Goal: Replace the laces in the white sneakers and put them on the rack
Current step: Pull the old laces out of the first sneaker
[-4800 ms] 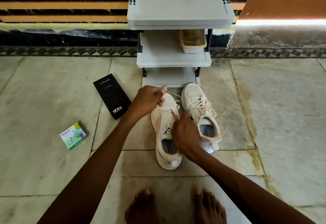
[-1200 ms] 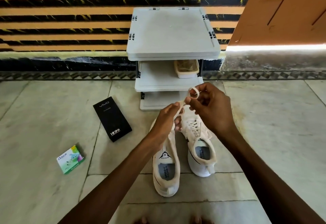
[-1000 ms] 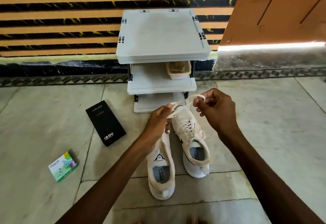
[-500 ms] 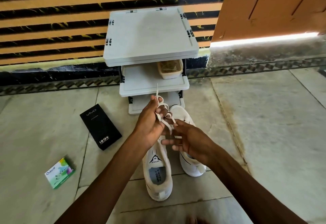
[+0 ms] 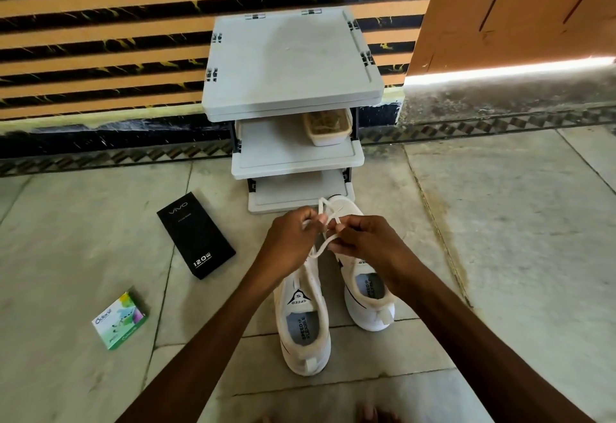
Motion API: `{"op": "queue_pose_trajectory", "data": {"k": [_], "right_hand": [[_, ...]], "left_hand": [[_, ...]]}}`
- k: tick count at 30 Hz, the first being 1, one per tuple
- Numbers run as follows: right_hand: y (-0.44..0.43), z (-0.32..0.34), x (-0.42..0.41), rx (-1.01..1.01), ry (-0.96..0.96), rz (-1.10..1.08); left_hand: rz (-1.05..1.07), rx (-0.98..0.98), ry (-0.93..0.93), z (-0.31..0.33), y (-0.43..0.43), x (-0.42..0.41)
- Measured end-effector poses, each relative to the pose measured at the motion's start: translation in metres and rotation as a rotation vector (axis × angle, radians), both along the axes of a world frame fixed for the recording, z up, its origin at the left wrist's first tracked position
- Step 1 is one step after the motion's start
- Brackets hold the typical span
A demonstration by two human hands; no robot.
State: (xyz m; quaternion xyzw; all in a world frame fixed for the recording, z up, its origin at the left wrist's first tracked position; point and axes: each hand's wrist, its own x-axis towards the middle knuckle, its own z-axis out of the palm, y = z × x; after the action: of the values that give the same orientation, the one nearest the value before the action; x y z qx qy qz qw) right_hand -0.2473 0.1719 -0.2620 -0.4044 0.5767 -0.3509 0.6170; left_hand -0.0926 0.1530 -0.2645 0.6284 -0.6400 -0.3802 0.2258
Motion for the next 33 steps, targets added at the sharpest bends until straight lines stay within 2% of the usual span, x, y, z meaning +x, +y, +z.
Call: {"op": "queue_pose_trajectory", "data": {"k": [3,6,10,14,22,26,29,33], "right_hand": [[0.001,-0.002,0.0,0.05,-0.019,-0.005],[0.002,-0.006,-0.006,0.098,-0.061,-0.071],[0.004,-0.006,-0.011,0.114,-0.114,-0.082],[0.006,-0.006,-0.012,0.093,-0.08,-0.02],[0.009,-0.005,-0.036,0.046,-0.035,-0.111],[0.022,-0.005,-0.049,0.014,-0.05,-0.088],[0.031,-0.008,-0.054,-0.027,-0.007,-0.104],[0.033,-0.016,-0.074,0.018,0.075,-0.177]], "left_hand": [[-0.076,-0.051,-0.142,-0.005,0.002,-0.005],[-0.151,-0.063,-0.18,-0.003,0.004,-0.009],[-0.024,-0.141,-0.109,-0.002,0.004,-0.01],[0.066,-0.081,0.01,0.0,0.005,-0.017],[-0.149,-0.093,-0.09,-0.006,0.001,-0.037],[-0.083,-0.078,0.065,-0.008,0.004,-0.046],[-0.035,-0.098,0.072,-0.011,0.012,-0.057],[-0.173,0.022,0.158,-0.014,0.02,-0.069]]}}
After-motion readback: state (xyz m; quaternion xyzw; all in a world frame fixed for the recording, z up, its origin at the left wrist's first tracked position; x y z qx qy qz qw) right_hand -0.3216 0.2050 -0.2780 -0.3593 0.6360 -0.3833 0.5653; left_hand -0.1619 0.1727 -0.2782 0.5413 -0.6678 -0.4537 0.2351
